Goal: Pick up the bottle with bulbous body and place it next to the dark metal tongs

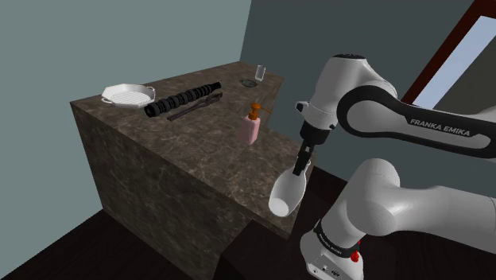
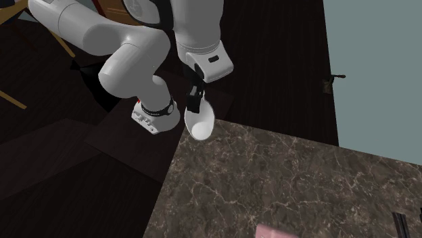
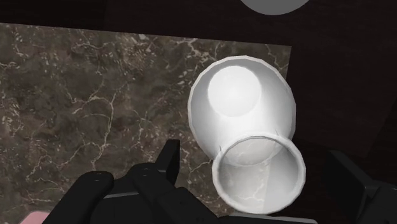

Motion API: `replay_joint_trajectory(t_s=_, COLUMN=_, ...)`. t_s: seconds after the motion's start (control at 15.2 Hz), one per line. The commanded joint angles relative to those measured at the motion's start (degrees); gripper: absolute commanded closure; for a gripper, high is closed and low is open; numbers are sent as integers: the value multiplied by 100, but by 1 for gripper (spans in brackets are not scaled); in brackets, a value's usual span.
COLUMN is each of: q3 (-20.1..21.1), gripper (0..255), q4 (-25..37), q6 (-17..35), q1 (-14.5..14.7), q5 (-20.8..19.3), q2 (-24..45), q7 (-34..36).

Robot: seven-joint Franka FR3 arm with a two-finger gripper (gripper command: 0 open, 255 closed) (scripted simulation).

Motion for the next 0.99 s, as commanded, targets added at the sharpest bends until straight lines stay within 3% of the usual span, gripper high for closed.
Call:
replay_joint_trajectory(t_s=0.0, q3=0, gripper=0, q4=-3, q6=1, q1=0, q5=0, q2=-2, q7=0)
replay_joint_trajectory(t_s=0.07, q3=0, gripper=0, q4=-2, q6=0, q1=0, q5=0, q2=-1, q7=0)
replay_joint_trajectory(t_s=0.13, q3=0, gripper=255, q4=-2, q6=0, q1=0, q5=0, q2=-1, q7=0)
replay_joint_trajectory(t_s=0.73, q3=0, gripper=255, q4=-3, q6=1, q1=0, q5=0, q2=-2, q7=0)
replay_joint_trajectory(t_s=0.92, q3=11, gripper=255, q4=237, q6=-211, q1=8, q5=13, q2=26, q7=-3)
